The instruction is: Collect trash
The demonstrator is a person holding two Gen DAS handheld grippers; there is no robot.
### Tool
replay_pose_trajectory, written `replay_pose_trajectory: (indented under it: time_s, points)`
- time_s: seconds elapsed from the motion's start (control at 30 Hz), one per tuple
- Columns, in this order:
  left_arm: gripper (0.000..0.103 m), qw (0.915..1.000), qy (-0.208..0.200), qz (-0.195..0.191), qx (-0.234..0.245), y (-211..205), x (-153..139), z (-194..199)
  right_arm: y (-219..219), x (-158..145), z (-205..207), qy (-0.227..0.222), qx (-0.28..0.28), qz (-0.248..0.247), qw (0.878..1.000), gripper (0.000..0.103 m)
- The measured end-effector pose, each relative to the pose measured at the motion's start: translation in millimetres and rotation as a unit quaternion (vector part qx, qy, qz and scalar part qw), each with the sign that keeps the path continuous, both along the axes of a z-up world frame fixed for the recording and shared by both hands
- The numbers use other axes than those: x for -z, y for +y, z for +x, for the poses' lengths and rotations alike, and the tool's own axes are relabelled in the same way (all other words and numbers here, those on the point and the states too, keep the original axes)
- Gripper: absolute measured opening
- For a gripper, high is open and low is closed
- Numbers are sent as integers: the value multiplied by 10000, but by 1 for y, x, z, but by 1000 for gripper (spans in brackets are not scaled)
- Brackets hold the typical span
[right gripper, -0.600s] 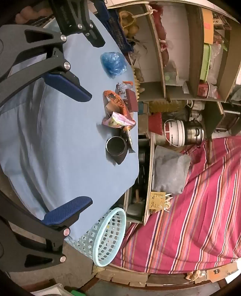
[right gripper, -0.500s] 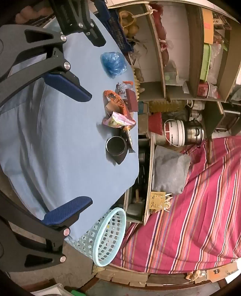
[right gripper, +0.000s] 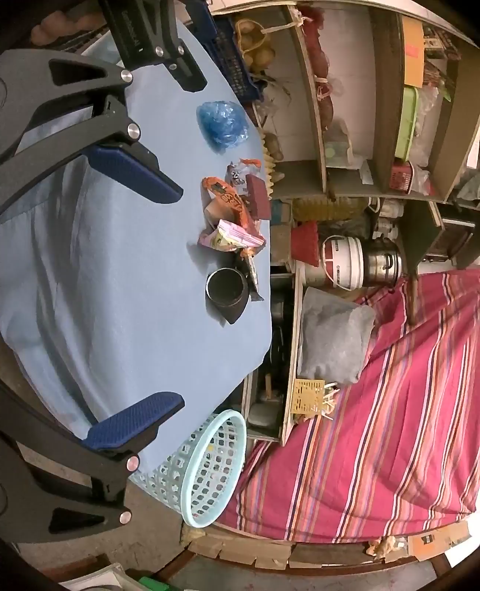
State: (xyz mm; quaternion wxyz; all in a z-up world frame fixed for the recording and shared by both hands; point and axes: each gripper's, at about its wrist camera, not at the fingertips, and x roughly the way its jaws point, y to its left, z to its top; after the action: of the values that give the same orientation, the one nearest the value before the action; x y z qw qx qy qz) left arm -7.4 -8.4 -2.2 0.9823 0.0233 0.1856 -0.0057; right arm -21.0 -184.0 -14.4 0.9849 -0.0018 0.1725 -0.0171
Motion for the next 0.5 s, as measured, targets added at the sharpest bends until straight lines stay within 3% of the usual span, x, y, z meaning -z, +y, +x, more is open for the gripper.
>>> replay_pose_trajectory:
  time_s: [0.5]
  points:
    - [99, 10000, 27, -16, 7, 8, 0, 4, -2, -2, -2, -39, 19, -19, 10000, 99]
